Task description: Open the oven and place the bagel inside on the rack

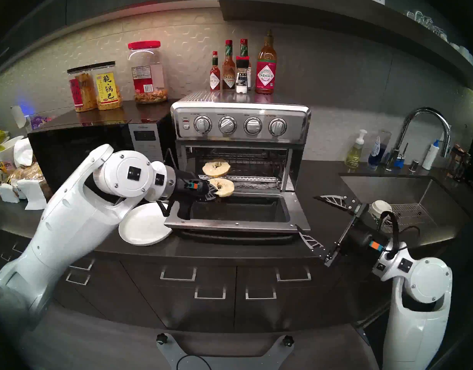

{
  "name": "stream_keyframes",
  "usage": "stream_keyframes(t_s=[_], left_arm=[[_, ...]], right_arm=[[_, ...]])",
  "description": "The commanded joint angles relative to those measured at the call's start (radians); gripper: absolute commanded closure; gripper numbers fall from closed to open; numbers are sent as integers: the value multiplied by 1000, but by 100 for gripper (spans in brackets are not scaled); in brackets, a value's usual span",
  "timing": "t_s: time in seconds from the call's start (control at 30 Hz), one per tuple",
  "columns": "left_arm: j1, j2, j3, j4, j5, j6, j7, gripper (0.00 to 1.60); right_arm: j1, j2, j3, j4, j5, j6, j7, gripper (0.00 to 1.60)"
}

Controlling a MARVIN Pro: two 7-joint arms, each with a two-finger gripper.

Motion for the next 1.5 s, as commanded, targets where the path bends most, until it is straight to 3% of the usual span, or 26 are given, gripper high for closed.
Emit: stream_keyframes(t_s=[0.0, 0.3, 0.57, 0.8, 1.47], left_arm=[[-129, -131, 21, 51, 44, 2, -21, 160], [-196, -210, 34, 113, 100, 6, -86, 160], [-262, -237, 67, 151, 111, 20, -126, 160], [-271, -254, 74, 129, 114, 42, -158, 160], [-244, -314, 117, 206, 163, 16, -67, 160]], right_arm=[[6, 1, -2, -13, 7, 0, 0, 0], [6, 1, -2, -13, 8, 0, 1, 0], [6, 1, -2, -14, 9, 1, 1, 0], [5, 1, -1, -14, 9, 2, 2, 0], [5, 2, -1, -15, 11, 3, 3, 0]])
